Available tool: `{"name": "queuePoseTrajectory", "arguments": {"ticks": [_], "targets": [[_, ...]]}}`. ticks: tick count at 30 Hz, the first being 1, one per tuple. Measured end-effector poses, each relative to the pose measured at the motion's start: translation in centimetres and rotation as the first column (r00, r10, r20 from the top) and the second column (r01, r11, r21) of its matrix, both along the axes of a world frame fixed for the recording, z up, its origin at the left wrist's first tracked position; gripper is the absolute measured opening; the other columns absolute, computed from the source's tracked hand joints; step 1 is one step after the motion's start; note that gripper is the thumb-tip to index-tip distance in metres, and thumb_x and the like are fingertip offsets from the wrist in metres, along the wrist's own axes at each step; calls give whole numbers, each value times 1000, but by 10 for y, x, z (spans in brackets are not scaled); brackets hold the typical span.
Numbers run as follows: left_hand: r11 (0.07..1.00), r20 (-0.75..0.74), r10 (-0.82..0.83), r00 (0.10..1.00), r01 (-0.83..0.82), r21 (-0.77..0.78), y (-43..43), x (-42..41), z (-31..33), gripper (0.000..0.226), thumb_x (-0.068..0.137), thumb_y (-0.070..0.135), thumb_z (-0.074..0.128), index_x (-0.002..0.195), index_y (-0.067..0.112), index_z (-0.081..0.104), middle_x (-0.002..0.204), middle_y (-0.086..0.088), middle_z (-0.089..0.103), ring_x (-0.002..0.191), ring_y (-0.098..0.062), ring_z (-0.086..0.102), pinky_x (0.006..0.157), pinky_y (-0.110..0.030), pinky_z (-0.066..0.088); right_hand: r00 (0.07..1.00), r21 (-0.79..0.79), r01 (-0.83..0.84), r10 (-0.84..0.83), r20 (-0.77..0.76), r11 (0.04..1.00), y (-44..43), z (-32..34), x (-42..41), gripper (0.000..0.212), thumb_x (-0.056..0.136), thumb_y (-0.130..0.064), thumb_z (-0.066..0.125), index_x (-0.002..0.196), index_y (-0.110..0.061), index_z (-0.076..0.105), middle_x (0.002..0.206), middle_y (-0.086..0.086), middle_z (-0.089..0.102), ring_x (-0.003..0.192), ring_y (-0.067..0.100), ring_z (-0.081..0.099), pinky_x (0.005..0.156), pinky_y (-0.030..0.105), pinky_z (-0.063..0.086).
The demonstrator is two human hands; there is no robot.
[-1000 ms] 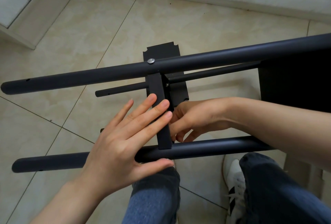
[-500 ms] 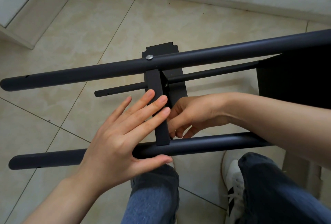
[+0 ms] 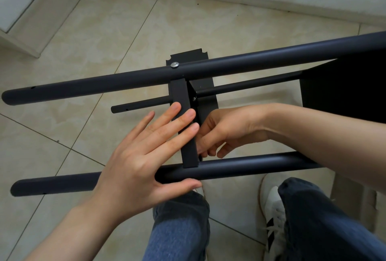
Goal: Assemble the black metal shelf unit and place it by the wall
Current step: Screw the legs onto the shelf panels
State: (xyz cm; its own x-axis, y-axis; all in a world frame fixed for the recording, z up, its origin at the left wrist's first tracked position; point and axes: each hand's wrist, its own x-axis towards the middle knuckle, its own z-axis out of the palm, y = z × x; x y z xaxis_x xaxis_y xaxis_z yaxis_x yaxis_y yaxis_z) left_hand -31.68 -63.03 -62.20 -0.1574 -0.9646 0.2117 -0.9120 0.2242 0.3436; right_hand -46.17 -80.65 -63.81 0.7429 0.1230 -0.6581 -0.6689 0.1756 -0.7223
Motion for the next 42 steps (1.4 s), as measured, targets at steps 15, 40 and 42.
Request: {"name": "queuePoseTrajectory", "arguments": {"ticks": [15, 40, 42], "targets": [[1000, -3, -4, 1000, 4, -1, -1, 0, 0, 77, 86, 56, 70, 145, 11, 47, 157, -4, 41, 150, -25, 33, 120, -50, 31, 1000, -36, -22, 22, -12, 999, 0, 0, 2, 11, 91, -18, 67, 81, -13, 70, 77, 0, 64, 68, 9, 54, 70, 24, 45], [1000, 0, -9, 1000, 9, -2, -2, 0, -1, 80, 86, 55, 71, 147, 11, 44, 158, -3, 40, 150, -24, 32, 120, -50, 30, 999, -33, -29, 27, -38, 999, -3, 1, 2, 13, 90, -25, 68, 86, -13, 72, 78, -1, 63, 69, 7, 54, 71, 23, 46], [1000, -1, -11, 1000, 11, -2, -2, 0, -1, 81, 85, 54, 72, 147, 11, 44, 158, -3, 40, 150, -25, 32, 120, -50, 31, 999, -37, -26, 25, -26, 999, 0, 0, 4, 11, 91, -21, 66, 88, -11, 70, 82, 1, 64, 69, 8, 54, 70, 23, 47]]}}
